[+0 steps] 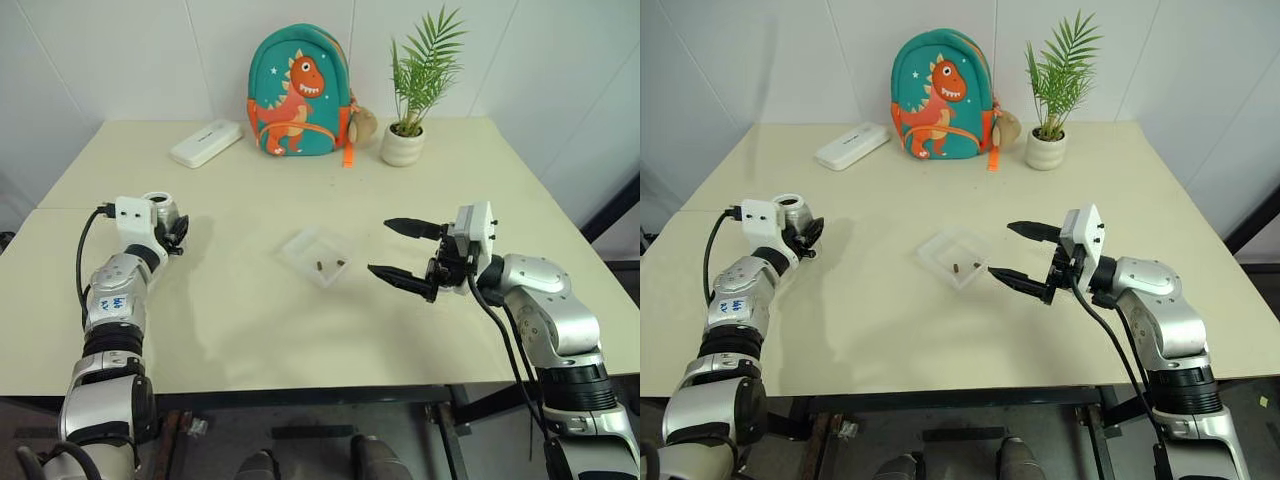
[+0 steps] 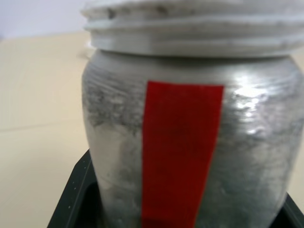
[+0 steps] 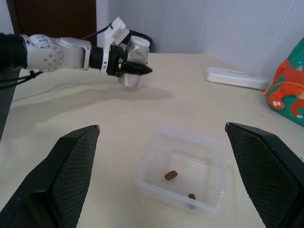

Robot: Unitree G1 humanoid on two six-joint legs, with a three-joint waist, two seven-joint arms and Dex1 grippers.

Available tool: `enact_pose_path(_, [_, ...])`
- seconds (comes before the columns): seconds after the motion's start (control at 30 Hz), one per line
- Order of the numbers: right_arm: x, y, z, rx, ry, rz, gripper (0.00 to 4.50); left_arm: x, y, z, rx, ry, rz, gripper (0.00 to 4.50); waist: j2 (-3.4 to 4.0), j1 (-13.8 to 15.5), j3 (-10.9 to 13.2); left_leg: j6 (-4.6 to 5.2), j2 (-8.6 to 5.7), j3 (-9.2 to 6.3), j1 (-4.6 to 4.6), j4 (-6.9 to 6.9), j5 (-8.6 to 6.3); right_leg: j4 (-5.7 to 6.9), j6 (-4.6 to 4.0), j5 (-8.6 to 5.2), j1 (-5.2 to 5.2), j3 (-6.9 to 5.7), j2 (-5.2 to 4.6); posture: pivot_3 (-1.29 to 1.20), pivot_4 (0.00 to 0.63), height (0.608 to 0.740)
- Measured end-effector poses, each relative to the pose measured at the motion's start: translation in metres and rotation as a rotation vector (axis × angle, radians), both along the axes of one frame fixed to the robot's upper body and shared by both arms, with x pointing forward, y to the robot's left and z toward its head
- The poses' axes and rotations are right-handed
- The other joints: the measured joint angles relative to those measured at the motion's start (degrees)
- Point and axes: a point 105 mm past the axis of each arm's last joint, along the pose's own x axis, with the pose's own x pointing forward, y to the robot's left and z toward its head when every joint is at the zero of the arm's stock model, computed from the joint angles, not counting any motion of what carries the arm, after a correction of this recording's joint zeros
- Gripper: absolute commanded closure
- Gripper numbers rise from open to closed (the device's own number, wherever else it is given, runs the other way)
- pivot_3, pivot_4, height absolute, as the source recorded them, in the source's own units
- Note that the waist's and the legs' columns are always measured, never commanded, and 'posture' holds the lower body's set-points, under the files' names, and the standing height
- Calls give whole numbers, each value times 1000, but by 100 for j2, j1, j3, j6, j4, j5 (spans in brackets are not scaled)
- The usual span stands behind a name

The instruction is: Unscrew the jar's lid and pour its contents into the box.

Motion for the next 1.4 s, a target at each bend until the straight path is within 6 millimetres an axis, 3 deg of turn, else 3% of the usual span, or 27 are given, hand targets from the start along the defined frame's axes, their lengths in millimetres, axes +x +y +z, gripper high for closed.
enact_pose_path(0.07, [0,1,1,2,-20,1,40,-6,-1,-2,-8,-34,-11,2398,-1,2,-1,0,0,0,2,0,0,-1,0,1,1,0,0,0,150,740])
enact_pose_path(0.23, [0,1,0,-1,-29,-3,0,-14,10,-26,-26,31,24,876,-2,-30,-1,2,0,0,6,-1,1,2,-2,2,1,0,0,0,150,740])
enact_pose_path(0.33, [0,1,0,4,-26,-2,0,-19,16,-28,-10,45,34,33,-3,-21,-2,2,0,0,6,-1,2,2,-3,3,1,0,0,0,150,740])
enact_pose_path(0.53, [1,2,-1,19,-12,-1,0,-26,12,-17,27,32,-15,33,-3,-19,-2,2,0,0,6,-3,2,-4,-4,3,3,0,0,0,150,740])
enact_pose_path(0.7, [2,1,-2,30,1,0,0,-40,9,-25,59,81,-37,33,-3,-35,-2,2,2,0,8,-7,1,-3,-5,2,2,0,0,0,150,740])
enact_pose_path(0.93, [1,2,-6,46,27,7,0,-70,34,-48,52,220,48,33,-4,-36,-2,2,3,0,11,-5,2,-4,-9,3,4,0,0,0,150,740])
enact_pose_path(1.13, [0,5,-6,64,47,25,0,-91,45,-51,31,261,86,33,-6,-35,-3,3,4,1,10,-6,2,-14,-11,4,6,0,0,0,150,740])
enact_pose_path(1.3, [-3,5,-4,54,62,45,0,-114,41,-49,196,296,-1,33,-6,-58,-3,-1,17,7,10,-15,-1,-26,-49,-16,2,-7,1,0,150,740])
enact_pose_path(1.4, [-5,0,-2,18,66,56,0,-127,32,-32,385,273,-145,33,-7,-51,-3,-3,23,15,11,-17,-1,-34,-116,-50,-1,-9,1,0,150,740])
